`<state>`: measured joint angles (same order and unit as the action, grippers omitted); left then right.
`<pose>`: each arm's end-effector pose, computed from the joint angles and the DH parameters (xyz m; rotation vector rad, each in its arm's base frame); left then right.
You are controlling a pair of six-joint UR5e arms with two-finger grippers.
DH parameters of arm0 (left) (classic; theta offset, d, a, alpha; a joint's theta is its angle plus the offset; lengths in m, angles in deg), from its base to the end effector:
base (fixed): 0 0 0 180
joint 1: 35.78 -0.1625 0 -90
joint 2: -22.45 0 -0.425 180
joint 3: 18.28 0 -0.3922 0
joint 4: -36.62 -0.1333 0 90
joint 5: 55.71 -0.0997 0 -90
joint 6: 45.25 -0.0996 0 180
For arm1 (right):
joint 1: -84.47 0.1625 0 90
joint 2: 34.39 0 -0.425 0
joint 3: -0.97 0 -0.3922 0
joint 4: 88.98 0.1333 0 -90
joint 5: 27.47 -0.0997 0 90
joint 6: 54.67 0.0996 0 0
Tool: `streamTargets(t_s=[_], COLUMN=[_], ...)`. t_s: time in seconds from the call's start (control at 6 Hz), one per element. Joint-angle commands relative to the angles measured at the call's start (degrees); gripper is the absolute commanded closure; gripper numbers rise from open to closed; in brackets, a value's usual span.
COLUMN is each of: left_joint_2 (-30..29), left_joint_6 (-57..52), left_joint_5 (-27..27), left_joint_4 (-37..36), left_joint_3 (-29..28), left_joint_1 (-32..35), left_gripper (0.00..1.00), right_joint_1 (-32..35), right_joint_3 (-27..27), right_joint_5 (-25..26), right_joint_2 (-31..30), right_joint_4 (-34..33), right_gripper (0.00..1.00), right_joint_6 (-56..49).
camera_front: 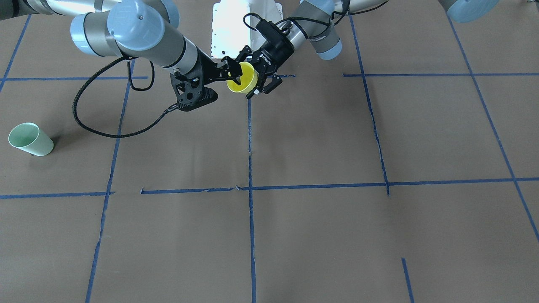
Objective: Transfer and stack yellow cup on green cup
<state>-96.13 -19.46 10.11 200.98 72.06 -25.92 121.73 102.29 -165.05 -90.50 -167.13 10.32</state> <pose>0.5733 -0.2763 0.2281 1.3032 1.2299 0.3019 -0.4604 -0.4253 0.1898 -0.1648 -1.1868 -0.2253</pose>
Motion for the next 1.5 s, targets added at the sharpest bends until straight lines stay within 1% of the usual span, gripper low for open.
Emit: streamTargets(t_s=[0.0, 0.17, 0.5, 0.67, 0.83, 1.0, 1.17, 1.33], left_joint_2=[-0.1, -0.1, -0.6, -0.8, -1.4, -1.4, -1.5, -1.4], left_joint_6=[0.1, 0.2, 0.3, 0.2, 0.3, 0.3, 0.4, 0.6], left_joint_5=[-0.1, -0.1, -0.1, -0.1, -0.1, -0.1, -0.3, -2.4], left_joint_4=[0.0, 0.0, -0.1, -0.1, -0.1, -0.1, -0.1, 0.0], left_joint_3=[0.1, 0.4, 0.4, 0.4, 0.4, 0.4, 0.4, 0.4], left_joint_1=[0.0, -0.1, -0.1, -0.5, -0.7, -0.8, -0.9, -1.2], left_gripper=[0.89, 0.87, 0.77, 0.68, 0.64, 0.59, 0.53, 0.44], right_joint_1=[-1.2, -1.4, -1.6, -1.6, -1.6, -1.6, -1.5, -1.6], right_joint_3=[0.0, 0.0, -0.2, -0.1, 0.1, 0.3, 0.4, 0.5], right_joint_5=[-0.2, -0.2, -0.1, -0.1, -0.2, -0.2, -0.2, -0.2], right_joint_2=[-0.3, -0.3, -0.2, -0.1, -0.1, -0.1, -0.2, -0.3], right_joint_4=[0.0, 0.0, 0.0, 0.1, 0.1, 0.1, 0.2, 0.3], right_gripper=[0.01, 0.04, 0.2, 0.36, 0.53, 0.71, 0.92, 1.0], right_joint_6=[0.0, 0.0, 0.0, 0.0, 0.0, 0.0, 0.1, 0.2])
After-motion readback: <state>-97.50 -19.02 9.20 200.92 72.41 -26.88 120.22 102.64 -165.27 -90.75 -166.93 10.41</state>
